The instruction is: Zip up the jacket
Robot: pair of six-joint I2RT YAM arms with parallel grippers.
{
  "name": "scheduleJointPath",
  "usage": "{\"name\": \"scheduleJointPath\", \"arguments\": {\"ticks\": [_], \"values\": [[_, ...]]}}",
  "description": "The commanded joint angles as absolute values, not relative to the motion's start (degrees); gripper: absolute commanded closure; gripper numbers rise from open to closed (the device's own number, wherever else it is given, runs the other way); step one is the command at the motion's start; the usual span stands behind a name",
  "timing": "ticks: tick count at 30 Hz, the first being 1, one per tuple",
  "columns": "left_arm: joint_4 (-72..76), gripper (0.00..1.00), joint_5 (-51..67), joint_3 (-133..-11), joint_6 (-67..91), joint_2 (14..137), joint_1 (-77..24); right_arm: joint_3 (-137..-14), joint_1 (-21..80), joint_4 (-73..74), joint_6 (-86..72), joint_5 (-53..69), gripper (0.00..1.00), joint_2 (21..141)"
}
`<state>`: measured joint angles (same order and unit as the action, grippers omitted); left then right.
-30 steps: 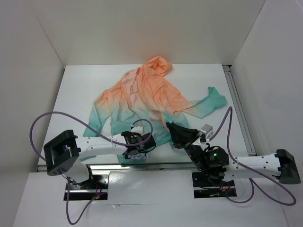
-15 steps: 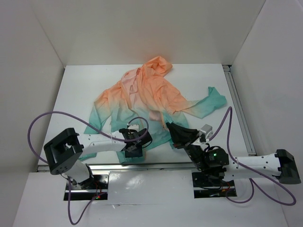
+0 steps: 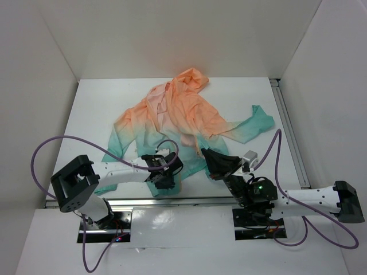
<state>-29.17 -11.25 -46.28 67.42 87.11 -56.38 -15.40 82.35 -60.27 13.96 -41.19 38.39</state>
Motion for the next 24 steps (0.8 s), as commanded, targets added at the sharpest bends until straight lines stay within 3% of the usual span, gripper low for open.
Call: {"name": "scheduleJointPath", "arguments": {"ticks": [1,4,14,19,24], "values": [[-31.72,0.59,-12.47,-45.35,67.68,90.26,-57.74,-15.47,82.18,-60.56,13.71,-41.22,1.0,37.27],[-34.71,0.46,-13.62,-47.45,68.2,90.26,-59.23,-15.47,82.18,-60.56,13.71,-41.22,1.0,37.27],[-37.7,0.43,-15.03,-54.75,70.48,92.2,-63.28,-15.47,82.18,-59.5,13.71,-41.75,1.0,37.27],[-41.65,0.31,-17.84,-58.18,73.21,92.81,-64.51,-15.47,82.18,-59.5,13.71,-41.75,1.0,37.27],[-43.07,0.29,-18.46,-58.8,75.14,92.29,-65.04,-15.47,82.18,-59.5,13.71,-41.75,1.0,37.27]]}}
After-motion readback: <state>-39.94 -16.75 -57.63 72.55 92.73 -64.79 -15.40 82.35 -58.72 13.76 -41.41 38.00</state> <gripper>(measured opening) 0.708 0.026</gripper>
